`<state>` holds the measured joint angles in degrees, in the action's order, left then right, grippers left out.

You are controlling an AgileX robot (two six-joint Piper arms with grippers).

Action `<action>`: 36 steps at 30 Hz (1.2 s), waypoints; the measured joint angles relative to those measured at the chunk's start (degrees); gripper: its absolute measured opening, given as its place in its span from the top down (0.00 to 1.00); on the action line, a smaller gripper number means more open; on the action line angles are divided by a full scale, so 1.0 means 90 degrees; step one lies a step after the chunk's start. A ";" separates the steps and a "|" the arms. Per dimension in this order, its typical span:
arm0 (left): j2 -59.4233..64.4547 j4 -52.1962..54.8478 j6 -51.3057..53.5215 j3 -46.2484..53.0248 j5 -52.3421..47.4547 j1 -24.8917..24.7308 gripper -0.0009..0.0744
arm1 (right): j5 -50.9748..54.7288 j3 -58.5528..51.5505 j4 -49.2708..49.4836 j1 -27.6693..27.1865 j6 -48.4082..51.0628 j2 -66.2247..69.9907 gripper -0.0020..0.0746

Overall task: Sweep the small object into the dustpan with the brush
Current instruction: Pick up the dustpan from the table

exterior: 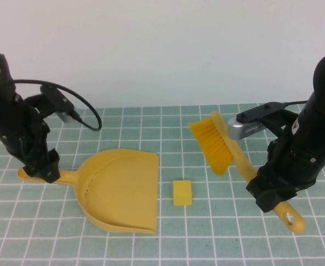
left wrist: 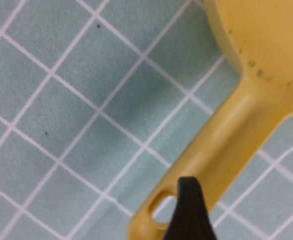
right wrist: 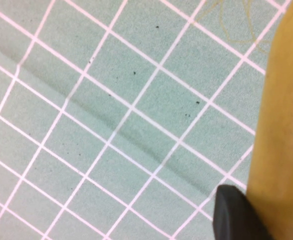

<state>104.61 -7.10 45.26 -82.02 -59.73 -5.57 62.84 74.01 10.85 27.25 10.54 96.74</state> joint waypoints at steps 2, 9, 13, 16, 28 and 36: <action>0.0082 0.0350 0.0153 0.0000 0.0043 -0.0106 0.36 | 0.0000 0.0000 0.0000 0.0000 0.0000 0.0000 0.75; 0.0225 0.0965 0.0332 -0.0011 0.0482 -0.0573 0.36 | 0.0000 0.0010 0.0000 0.0000 0.0000 0.0165 0.75; 0.0367 0.1253 0.0370 -0.0011 0.0501 -0.0725 0.35 | 0.0000 0.0010 0.0000 0.0000 0.0000 0.0218 0.75; 0.0484 0.1314 0.0396 -0.0011 0.0483 -0.0725 0.35 | 0.0000 0.0010 0.0000 0.0000 0.0000 0.0218 0.75; 0.0934 0.1459 0.0568 -0.0011 0.0442 -0.0725 0.37 | -0.0013 0.0010 -0.0182 0.0000 -0.0193 0.0318 0.75; 0.0963 0.1124 0.1341 -0.0022 0.0211 -0.0713 0.70 | -0.0163 0.0010 -0.0710 0.0000 -0.0787 0.0717 0.75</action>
<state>113.27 3.01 57.32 -82.22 -57.84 -11.99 61.38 74.10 4.46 27.25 3.46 103.19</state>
